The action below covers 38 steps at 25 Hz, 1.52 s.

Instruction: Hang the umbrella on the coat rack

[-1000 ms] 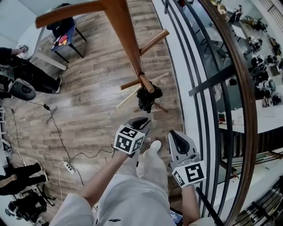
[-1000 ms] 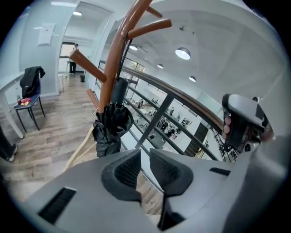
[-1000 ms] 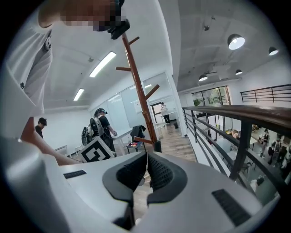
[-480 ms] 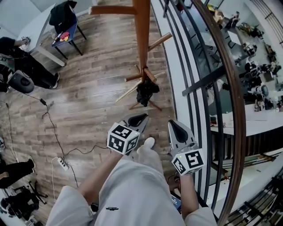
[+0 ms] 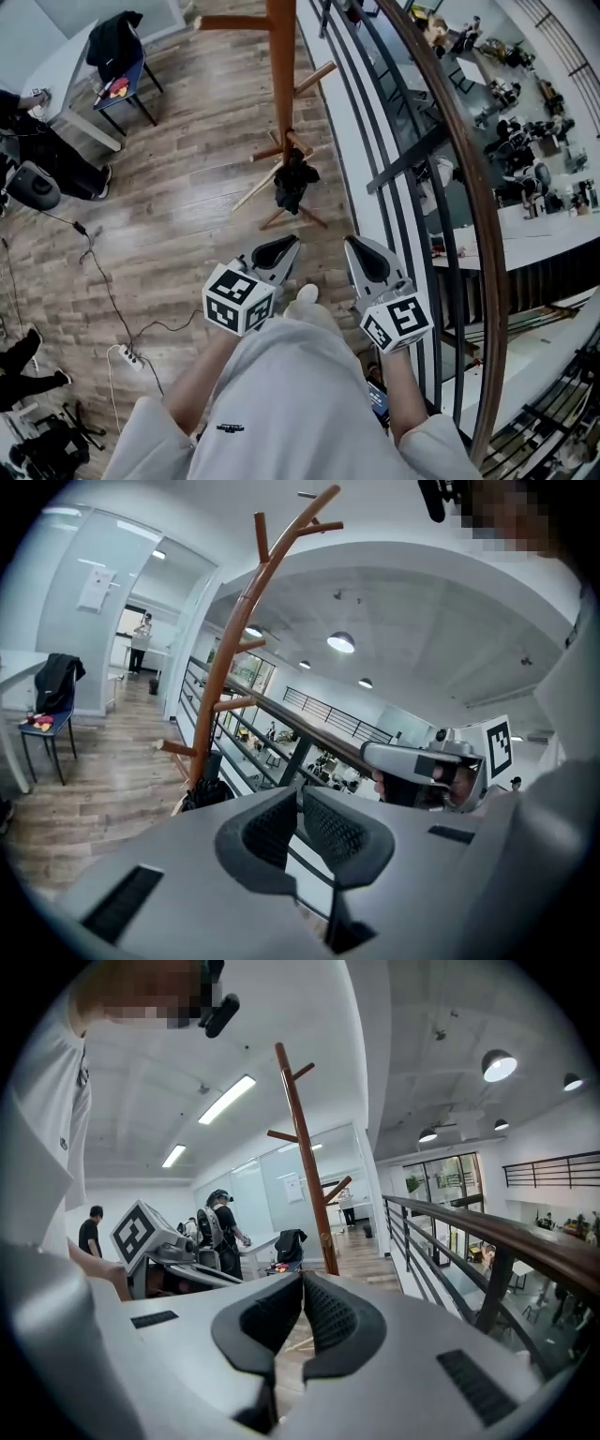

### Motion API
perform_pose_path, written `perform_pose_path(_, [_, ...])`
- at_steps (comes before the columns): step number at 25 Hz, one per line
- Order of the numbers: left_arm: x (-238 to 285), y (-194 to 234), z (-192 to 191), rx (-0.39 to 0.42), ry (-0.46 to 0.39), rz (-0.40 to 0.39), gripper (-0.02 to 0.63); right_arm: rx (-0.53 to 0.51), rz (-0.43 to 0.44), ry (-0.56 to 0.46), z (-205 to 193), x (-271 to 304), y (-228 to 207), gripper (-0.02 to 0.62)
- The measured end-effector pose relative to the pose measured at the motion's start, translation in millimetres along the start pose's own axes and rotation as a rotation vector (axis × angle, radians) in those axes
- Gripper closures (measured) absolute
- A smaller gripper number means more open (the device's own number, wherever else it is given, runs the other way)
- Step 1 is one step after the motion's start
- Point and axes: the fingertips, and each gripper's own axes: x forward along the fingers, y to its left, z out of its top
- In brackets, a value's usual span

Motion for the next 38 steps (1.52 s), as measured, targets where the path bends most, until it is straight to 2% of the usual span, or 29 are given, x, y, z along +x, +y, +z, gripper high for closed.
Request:
perform_pose_path(7, [-18, -53, 35, 0.094, -0.089, -0.078, 0.568, -0.030, 0.014, -0.048, 21, -30, 14, 0.560])
perform_pose_path(11, [-32, -70, 55, 0.141, -0.155, -0.089, 0.568, -0.028, 0.040, -0.071, 34, -38, 22, 0.560])
perform_pose_path(15, [-45, -85, 62, 0.078, -0.217, -0.116, 0.568, 0.014, 0.079, -0.075, 36, -45, 33, 0.560])
perform_pose_path(19, [-50, -88, 59, 0.075, -0.250, -0.105, 0.568, 0.028, 0.147, -0.065, 31, -46, 45, 0.560])
perform_pose_path(26, [-52, -84, 52, 0.070, -0.255, -0.110, 0.568, -0.002, 0.189, -0.031, 26, -44, 57, 0.560])
perform_pose_path(31, [-47, -81, 47, 0.092, -0.214, -0.104, 0.568, -0.005, 0.152, -0.063, 28, -54, 55, 0.560])
perform_pose_path(38, [-42, -91, 46, 0.087, -0.203, -0.119, 0.571, 0.033, 0.115, -0.080, 27, -62, 47, 0.561])
